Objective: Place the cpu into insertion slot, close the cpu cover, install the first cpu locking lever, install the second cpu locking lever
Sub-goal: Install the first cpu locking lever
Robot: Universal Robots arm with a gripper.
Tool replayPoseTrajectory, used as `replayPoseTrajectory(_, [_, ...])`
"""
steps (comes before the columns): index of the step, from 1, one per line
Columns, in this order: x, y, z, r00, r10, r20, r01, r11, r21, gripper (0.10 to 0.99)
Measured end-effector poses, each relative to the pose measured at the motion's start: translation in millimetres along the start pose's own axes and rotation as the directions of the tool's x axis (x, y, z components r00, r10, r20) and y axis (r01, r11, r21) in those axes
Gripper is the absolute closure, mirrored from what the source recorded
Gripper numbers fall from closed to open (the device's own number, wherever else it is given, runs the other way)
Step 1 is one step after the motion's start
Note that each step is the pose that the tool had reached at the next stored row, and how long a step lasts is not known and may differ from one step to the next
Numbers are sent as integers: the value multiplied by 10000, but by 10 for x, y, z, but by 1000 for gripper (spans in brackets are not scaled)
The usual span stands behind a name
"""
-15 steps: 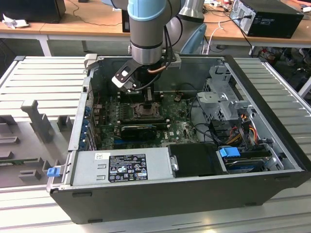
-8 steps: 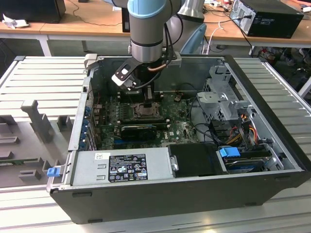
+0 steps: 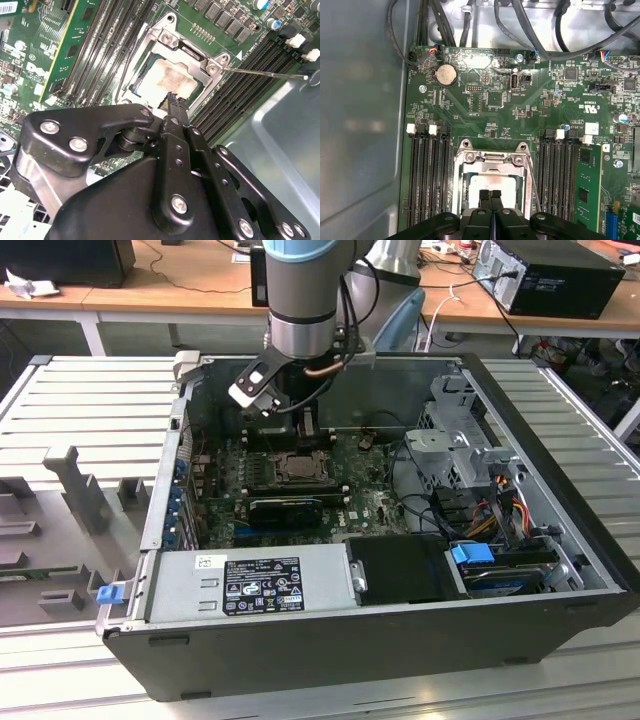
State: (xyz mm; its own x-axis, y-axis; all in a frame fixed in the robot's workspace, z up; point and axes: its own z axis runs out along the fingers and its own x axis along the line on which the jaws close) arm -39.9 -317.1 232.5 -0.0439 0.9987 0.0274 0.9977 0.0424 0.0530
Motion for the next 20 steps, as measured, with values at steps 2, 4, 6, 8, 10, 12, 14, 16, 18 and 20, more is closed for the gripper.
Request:
replayPoseTrajectory(2, [1, 1, -25, 10000, 0, 0, 0, 10000, 0, 980])
replayPoseTrajectory(4, [1, 2, -44, 10000, 0, 0, 0, 10000, 0, 980])
replayPoseTrajectory(6, [2, 3, -58, 10000, 0, -1, 0, 10000, 0, 980])
replayPoseTrajectory(8, [2, 4, -69, 10000, -1, 0, 1, 10000, 2, 980])
replayPoseTrajectory(10, [3, 5, -92, 10000, 0, -1, 0, 10000, 2, 980])
replayPoseTrajectory(12, [3, 6, -110, 10000, 0, -1, 0, 10000, 2, 980])
replayPoseTrajectory(14, [4, 8, -144, 10000, 1, -1, -1, 10000, 1, 980])
replayPoseTrajectory(16, [5, 11, -188, 10000, 0, 0, 0, 10000, 1, 980])
replayPoseTrajectory(18, [6, 13, -229, 10000, 0, 0, 0, 10000, 2, 980])
replayPoseTrajectory(20, [7, 15, -267, 10000, 0, 0, 0, 10000, 1, 980])
